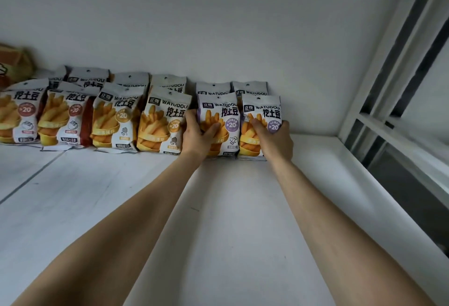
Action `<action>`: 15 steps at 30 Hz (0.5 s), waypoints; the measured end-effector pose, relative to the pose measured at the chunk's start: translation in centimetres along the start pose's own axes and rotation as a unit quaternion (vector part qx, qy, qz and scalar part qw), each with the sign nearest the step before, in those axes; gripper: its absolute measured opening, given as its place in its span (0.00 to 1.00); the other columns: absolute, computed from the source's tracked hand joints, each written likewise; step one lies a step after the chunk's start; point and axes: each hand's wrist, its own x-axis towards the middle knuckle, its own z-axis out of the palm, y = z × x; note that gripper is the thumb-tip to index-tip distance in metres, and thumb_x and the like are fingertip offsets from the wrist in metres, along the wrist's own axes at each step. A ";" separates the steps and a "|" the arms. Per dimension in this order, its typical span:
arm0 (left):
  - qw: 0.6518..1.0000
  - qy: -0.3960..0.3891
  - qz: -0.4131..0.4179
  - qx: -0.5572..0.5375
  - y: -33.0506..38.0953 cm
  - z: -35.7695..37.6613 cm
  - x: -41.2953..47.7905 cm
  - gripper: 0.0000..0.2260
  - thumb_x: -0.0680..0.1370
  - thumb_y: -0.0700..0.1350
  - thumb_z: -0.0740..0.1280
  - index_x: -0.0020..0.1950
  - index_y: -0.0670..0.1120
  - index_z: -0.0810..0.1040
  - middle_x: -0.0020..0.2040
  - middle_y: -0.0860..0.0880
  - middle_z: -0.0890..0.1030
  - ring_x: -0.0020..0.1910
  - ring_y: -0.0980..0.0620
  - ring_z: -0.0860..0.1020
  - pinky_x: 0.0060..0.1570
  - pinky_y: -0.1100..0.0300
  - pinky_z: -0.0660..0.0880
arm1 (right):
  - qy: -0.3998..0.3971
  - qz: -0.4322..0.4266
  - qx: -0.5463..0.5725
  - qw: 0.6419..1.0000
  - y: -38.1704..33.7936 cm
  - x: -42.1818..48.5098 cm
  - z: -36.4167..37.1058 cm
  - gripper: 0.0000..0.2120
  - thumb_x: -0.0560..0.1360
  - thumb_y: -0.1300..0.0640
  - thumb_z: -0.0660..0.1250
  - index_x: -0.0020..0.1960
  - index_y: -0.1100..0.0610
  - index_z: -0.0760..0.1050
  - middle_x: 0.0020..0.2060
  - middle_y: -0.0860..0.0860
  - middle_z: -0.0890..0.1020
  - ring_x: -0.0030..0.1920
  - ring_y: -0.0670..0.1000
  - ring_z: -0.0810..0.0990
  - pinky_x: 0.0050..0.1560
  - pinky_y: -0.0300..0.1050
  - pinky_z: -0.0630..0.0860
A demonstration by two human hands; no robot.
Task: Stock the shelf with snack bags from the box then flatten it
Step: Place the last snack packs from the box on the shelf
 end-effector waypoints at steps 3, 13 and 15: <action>1.000 0.012 0.000 0.008 -0.4 0.4 0.5 0.23 0.78 0.45 0.69 0.68 0.42 0.63 0.62 0.44 0.75 0.63 0.45 0.74 0.62 0.50 0.73 | -0.003 0.010 -0.020 1.000 0.2 0.5 0.4 0.27 0.69 0.32 0.68 0.55 0.51 0.66 0.52 0.49 0.81 0.57 0.58 0.79 0.62 0.57 0.73; 0.988 0.045 0.038 0.145 -0.1 1.1 0.0 0.36 0.79 0.49 0.67 0.80 0.42 0.50 0.77 0.41 0.63 0.75 0.43 0.62 0.69 0.55 0.60 | -0.009 -0.026 -0.104 0.994 0.3 0.1 -0.5 0.50 0.71 0.31 0.66 0.80 0.55 0.45 0.73 0.60 0.65 0.71 0.63 0.66 0.67 0.61 0.64; 0.988 0.011 0.051 0.145 -0.9 0.7 -1.1 0.39 0.78 0.49 0.68 0.80 0.44 0.46 0.77 0.41 0.62 0.76 0.44 0.61 0.69 0.56 0.60 | -0.011 -0.110 -0.156 0.982 0.9 -1.0 -1.4 0.50 0.73 0.35 0.67 0.80 0.55 0.43 0.75 0.60 0.62 0.72 0.63 0.64 0.66 0.62 0.65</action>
